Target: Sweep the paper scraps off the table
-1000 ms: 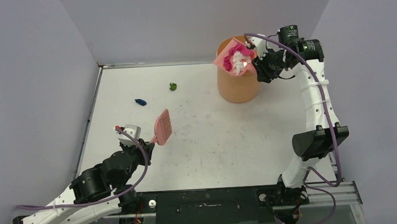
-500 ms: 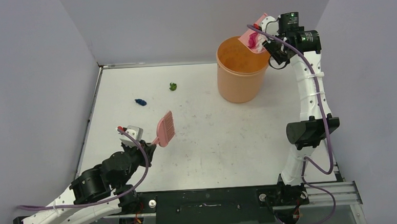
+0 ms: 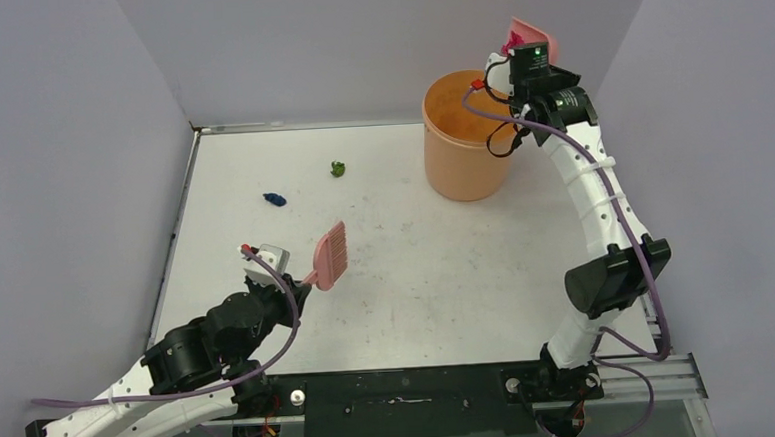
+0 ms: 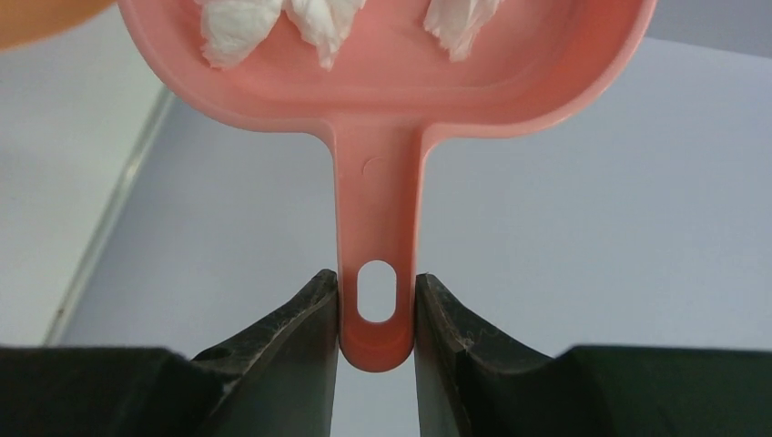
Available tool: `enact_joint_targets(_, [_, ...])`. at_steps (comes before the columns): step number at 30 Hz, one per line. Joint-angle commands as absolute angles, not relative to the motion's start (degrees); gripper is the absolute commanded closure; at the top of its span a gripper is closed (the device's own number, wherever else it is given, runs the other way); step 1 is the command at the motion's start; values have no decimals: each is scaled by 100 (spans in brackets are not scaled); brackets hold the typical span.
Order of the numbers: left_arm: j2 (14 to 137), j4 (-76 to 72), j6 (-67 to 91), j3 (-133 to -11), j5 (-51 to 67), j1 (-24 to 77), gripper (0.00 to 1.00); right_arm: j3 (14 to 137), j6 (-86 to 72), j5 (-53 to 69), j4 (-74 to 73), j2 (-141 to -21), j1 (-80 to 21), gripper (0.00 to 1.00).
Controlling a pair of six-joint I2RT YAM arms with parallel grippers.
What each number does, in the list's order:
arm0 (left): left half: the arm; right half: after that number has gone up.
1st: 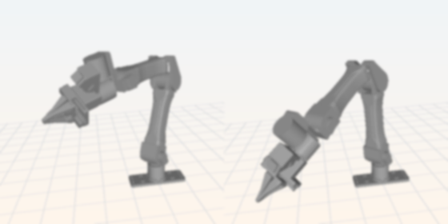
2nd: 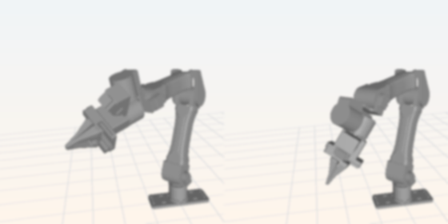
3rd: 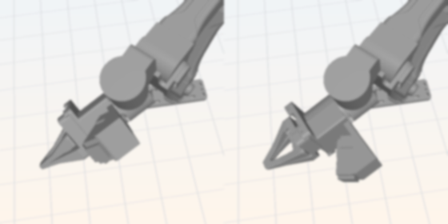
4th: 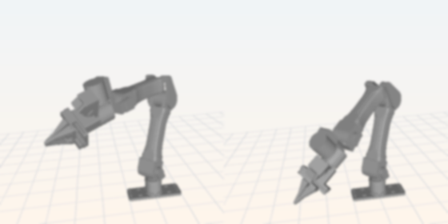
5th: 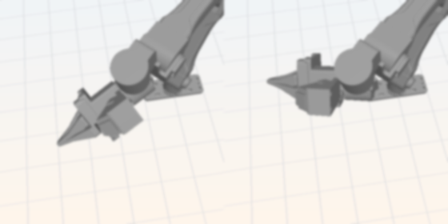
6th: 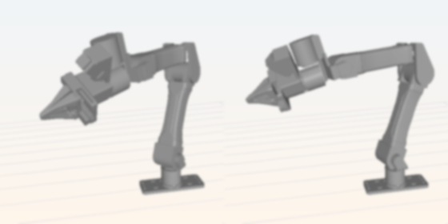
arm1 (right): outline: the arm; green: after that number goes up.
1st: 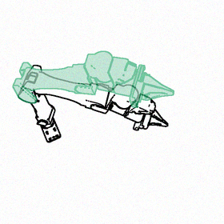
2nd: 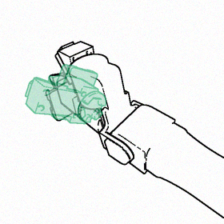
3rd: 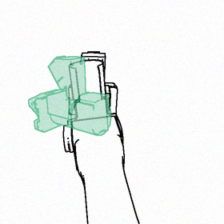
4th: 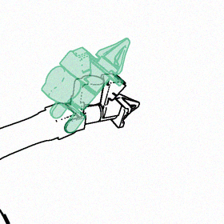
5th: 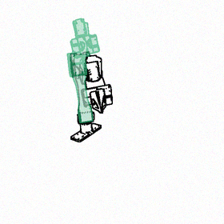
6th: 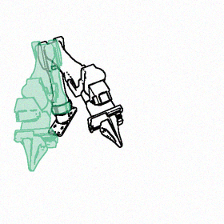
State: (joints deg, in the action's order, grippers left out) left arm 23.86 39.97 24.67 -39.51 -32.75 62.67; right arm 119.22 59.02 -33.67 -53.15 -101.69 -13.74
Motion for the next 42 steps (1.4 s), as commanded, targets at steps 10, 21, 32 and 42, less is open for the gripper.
enact_joint_targets(10, [2323, 3612, 2357, -3975, -3148, 6219, 100, 10102, 7689, -4563, -3083, -8818, -1536, 95])
enact_joint_targets(21, [2255, 3630, 2364, -3981, -3153, 6220, 100, 10382, 7419, -4510, -3607, -8860, -1541, 95])
enact_joint_targets(32, [2253, 3662, 2377, -3989, -3195, 6219, 100, 11567, 5181, -2999, -5525, -8985, -1349, 95])
enact_joint_targets(42, [1793, 3496, 3085, -4124, -5397, 6075, 100, 10040, 4551, 298, -6271, -7425, -1377, 95])
